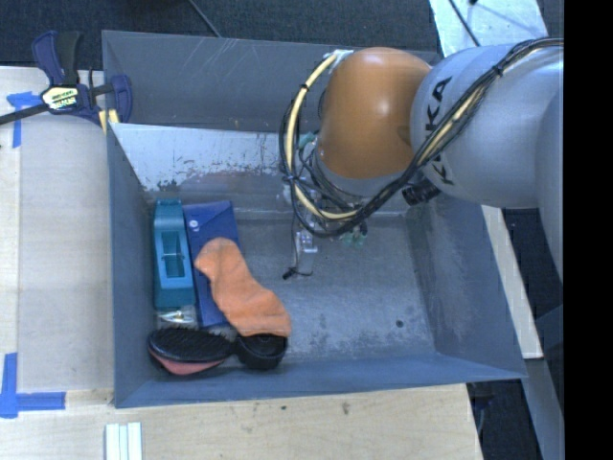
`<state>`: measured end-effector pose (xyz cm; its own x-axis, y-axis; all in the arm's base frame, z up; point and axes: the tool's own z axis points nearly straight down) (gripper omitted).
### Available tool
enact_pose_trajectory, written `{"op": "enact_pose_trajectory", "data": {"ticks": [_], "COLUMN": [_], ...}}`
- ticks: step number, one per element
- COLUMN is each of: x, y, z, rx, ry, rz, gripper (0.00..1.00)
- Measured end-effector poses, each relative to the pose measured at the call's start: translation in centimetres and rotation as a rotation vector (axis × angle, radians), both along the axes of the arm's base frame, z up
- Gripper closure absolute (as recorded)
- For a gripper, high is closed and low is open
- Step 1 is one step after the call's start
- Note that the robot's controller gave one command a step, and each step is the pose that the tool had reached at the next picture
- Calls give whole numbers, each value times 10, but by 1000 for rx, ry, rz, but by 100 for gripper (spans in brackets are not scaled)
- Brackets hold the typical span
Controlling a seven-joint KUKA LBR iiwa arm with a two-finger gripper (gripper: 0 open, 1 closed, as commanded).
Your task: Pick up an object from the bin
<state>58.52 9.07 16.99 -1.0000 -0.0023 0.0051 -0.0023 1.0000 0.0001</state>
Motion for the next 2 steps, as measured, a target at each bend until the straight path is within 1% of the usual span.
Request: {"op": "enact_pose_trajectory", "data": {"ticks": [1, 2], "x": [1, -4], "y": [0, 44], "z": [5, -42], "rx": [1, 1], "ry": [-8, -16], "rz": [-2, -49], "gripper": [0, 0]}}
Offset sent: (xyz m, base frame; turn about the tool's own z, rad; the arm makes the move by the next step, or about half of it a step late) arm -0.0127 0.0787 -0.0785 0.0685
